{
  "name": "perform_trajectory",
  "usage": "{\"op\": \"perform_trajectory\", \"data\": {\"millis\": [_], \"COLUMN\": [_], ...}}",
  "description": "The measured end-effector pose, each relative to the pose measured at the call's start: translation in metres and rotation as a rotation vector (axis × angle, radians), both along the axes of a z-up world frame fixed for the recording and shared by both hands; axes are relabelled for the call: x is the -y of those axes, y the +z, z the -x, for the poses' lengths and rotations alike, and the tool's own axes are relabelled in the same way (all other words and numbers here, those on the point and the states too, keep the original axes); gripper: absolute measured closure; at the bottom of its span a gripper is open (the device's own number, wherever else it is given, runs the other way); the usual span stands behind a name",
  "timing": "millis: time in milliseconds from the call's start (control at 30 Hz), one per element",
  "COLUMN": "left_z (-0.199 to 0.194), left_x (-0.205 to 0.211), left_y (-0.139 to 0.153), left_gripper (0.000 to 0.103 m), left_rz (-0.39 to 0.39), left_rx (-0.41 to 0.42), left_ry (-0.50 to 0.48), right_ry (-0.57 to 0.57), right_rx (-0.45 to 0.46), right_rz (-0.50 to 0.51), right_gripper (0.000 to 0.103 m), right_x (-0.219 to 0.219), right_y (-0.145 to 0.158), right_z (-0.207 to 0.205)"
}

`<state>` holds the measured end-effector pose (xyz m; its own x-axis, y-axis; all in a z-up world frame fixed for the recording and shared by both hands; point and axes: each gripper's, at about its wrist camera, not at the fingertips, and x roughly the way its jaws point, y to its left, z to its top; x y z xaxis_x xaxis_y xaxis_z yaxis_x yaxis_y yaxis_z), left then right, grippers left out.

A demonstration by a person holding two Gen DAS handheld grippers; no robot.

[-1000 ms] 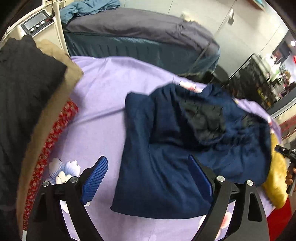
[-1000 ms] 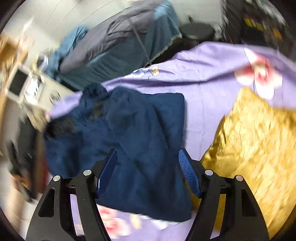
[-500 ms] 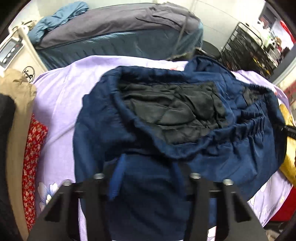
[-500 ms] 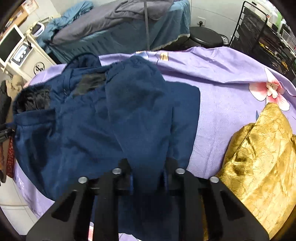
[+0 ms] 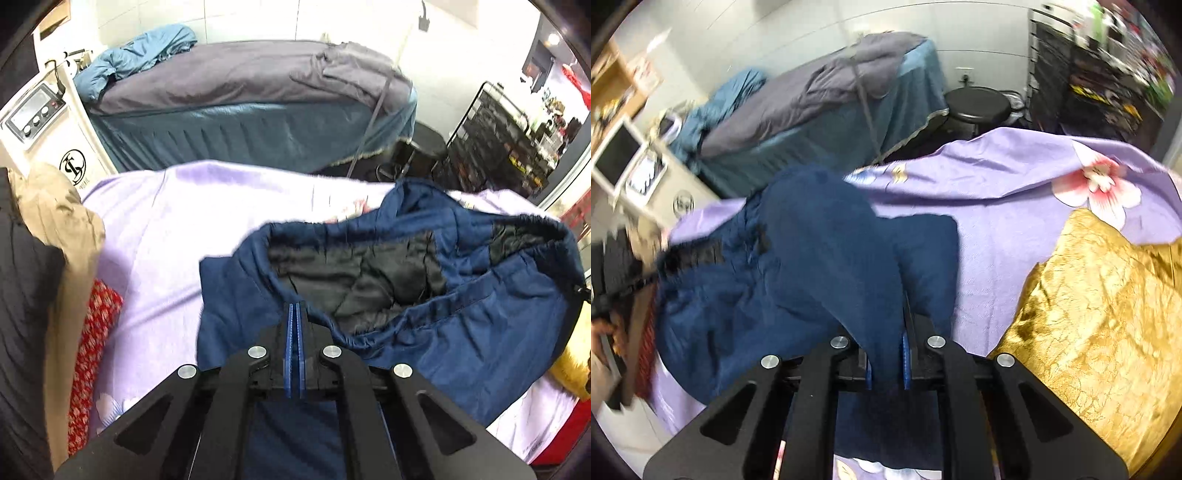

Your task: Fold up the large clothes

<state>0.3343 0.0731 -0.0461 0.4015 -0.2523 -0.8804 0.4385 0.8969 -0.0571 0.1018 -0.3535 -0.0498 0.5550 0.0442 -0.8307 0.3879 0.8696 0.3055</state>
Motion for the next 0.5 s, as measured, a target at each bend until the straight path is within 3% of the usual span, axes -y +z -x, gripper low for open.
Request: {"op": "perform_trajectory", "data": {"millis": [33,67,100,167,233,333,433,500], "left_z": [-0.001,0.0,0.002,0.013,0.019,0.024,0.022,0.014], "left_x": [-0.002,-0.003,-0.005,-0.014,-0.02,-0.029,-0.028,-0.018], "left_y": [0.002,0.003,0.004,0.003,-0.004,-0.011,-0.01,-0.009], "left_gripper": [0.086,0.067,0.055,0.053,0.051,0.047,0.046,0.045], "left_rz": [-0.009,-0.013,-0.013,-0.02,-0.022,-0.021,0.026,0.061], "left_rx": [0.004,0.01,0.023,0.026,0.001,-0.023,-0.049,-0.068], "left_ry": [0.003,0.003,0.002,0.006,0.018,0.044,0.065,0.076], "right_ry": [-0.016,-0.034,-0.059,-0.108,-0.112,-0.028,0.042,0.103], "right_rx": [0.004,0.001,-0.016,-0.084,-0.097,-0.115,-0.052,-0.055], "right_rz": [-0.009,-0.02,-0.05,-0.139,-0.14,0.053,0.264,0.322], "right_gripper": [0.092,0.092,0.092,0.091,0.083,0.038,0.034,0.034], "right_x": [0.006,0.011,0.019,0.03,0.029,0.003,-0.021,-0.032], "right_y": [0.0,-0.002,-0.011,-0.033,-0.035,-0.014,0.016,0.023], "right_z": [0.0,-0.003,-0.005,-0.014,-0.019,-0.028,-0.032,-0.044]}}
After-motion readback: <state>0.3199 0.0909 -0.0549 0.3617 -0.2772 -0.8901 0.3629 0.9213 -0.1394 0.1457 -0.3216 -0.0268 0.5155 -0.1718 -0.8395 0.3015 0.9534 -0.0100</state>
